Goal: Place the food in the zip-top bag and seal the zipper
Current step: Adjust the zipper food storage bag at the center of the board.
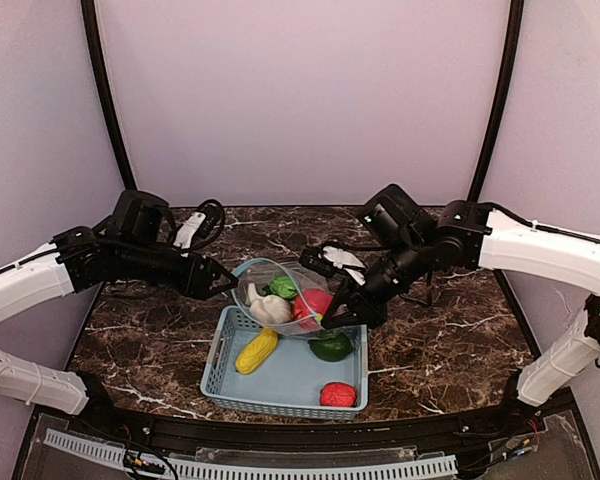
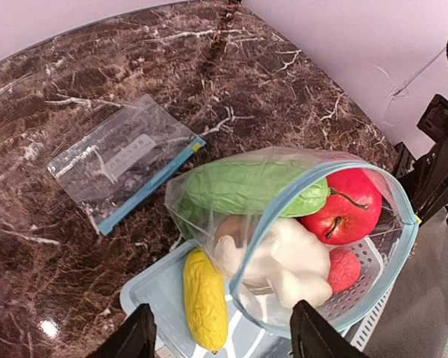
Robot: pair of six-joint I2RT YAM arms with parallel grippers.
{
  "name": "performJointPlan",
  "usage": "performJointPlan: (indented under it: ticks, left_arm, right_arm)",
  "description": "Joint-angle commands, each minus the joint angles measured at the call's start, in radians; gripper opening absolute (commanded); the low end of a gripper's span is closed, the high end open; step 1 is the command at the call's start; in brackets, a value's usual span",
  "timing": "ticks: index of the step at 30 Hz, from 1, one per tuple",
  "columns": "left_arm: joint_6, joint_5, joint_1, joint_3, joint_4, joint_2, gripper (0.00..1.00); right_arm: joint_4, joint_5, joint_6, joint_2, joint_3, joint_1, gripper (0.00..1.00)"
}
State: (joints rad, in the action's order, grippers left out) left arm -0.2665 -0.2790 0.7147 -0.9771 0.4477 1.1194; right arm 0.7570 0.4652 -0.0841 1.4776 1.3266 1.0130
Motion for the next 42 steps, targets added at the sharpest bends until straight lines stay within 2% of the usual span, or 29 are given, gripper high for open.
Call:
performJointPlan:
  ticks: [1,3,4,8,10,13,15,21,29,42]
  left_arm:
    - [0.186,0.110,0.003,-0.080,0.011,-0.085,0.67]
    - [0.268,0.069,0.004,-0.113,-0.022,-0.091,0.72]
    - [0.311,0.004,0.008,-0.121,-0.056,-0.088,0.73]
    - [0.380,-0.214,0.046,-0.131,-0.189,-0.047,0.73]
    - [0.425,-0.264,0.103,-0.129,-0.238,-0.006,0.71]
    - [0.493,-0.273,0.197,-0.141,-0.273,0.049,0.66]
    - [0.512,-0.290,0.220,-0.147,-0.303,0.083,0.62]
    - [0.516,-0.333,0.245,-0.133,-0.387,0.142,0.55]
    - [0.530,-0.324,0.264,-0.123,-0.376,0.216,0.48]
    - [0.598,-0.232,0.265,-0.096,-0.345,0.268,0.46]
  right_arm:
    - [-0.060,0.036,0.012,-0.038,-0.010,0.005,0.00]
    - [-0.066,0.027,0.014,-0.044,-0.013,0.005,0.00]
    - [-0.069,0.018,0.014,-0.048,-0.014,0.005,0.00]
    - [-0.078,-0.007,0.012,-0.049,-0.021,0.005,0.00]
    - [-0.080,-0.010,0.011,-0.044,-0.022,0.004,0.00]
    - [-0.080,-0.013,0.012,-0.042,-0.019,0.005,0.00]
    - [-0.082,-0.012,0.011,-0.043,-0.014,0.004,0.00]
    - [-0.087,-0.011,0.009,-0.045,-0.009,0.000,0.00]
    - [-0.091,-0.012,0.010,-0.039,-0.005,-0.002,0.00]
    - [-0.102,0.008,0.010,-0.056,-0.006,-0.013,0.00]
